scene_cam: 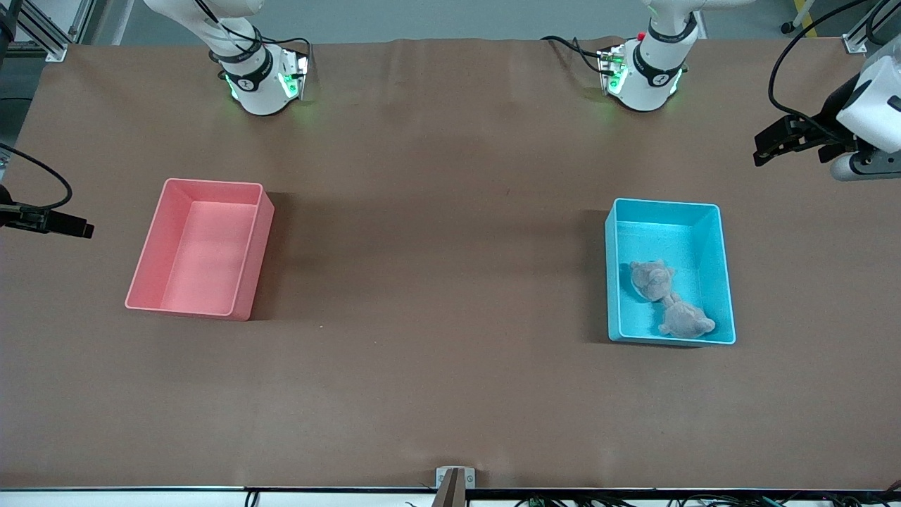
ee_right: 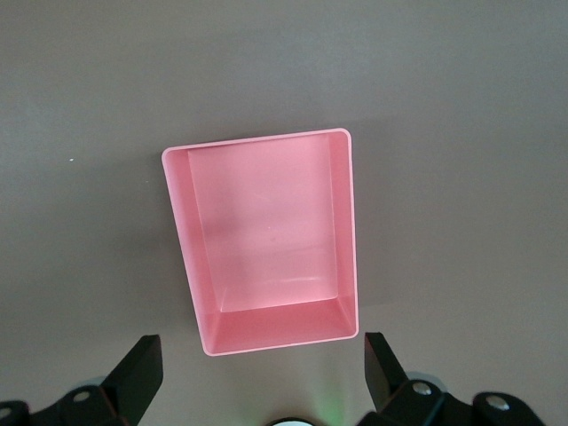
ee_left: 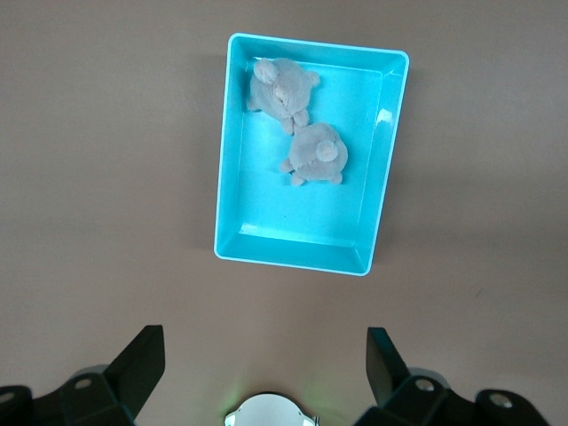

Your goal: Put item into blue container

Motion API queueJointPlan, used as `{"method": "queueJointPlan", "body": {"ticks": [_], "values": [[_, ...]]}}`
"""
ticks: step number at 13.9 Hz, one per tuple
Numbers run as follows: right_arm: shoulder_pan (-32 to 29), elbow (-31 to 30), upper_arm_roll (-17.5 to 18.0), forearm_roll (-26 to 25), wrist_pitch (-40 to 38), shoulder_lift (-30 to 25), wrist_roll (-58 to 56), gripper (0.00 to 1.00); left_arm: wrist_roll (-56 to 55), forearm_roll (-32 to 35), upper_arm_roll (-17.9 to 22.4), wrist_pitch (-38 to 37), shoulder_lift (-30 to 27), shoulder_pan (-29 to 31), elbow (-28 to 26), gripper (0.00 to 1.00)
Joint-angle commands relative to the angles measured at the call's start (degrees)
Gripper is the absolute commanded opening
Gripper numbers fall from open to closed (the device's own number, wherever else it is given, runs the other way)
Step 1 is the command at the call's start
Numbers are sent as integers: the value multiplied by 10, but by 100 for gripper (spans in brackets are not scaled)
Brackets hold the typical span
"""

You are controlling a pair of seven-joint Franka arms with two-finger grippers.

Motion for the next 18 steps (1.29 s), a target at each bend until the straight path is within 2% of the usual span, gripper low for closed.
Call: {"method": "queueJointPlan", "body": {"ticks": [1, 8, 15, 17, 18], "values": [[-3, 5, 5, 4, -5, -9, 1, 100, 13, 15, 1, 1, 6, 1, 19, 100], [3, -1, 4, 17, -19, -6, 4, 100, 13, 17, 0, 10, 4, 0, 20, 100], [4, -8, 7, 23, -23, -32, 5, 100, 14, 16, 0, 12, -1, 1, 13, 100], [7, -55, 7, 24, -10, -72, 5, 100, 14, 16, 0, 16, -2, 1, 13, 100], [7, -104, 7, 27, 12, -109, 5, 100, 14, 15, 0, 16, -2, 1, 13, 100]]}}
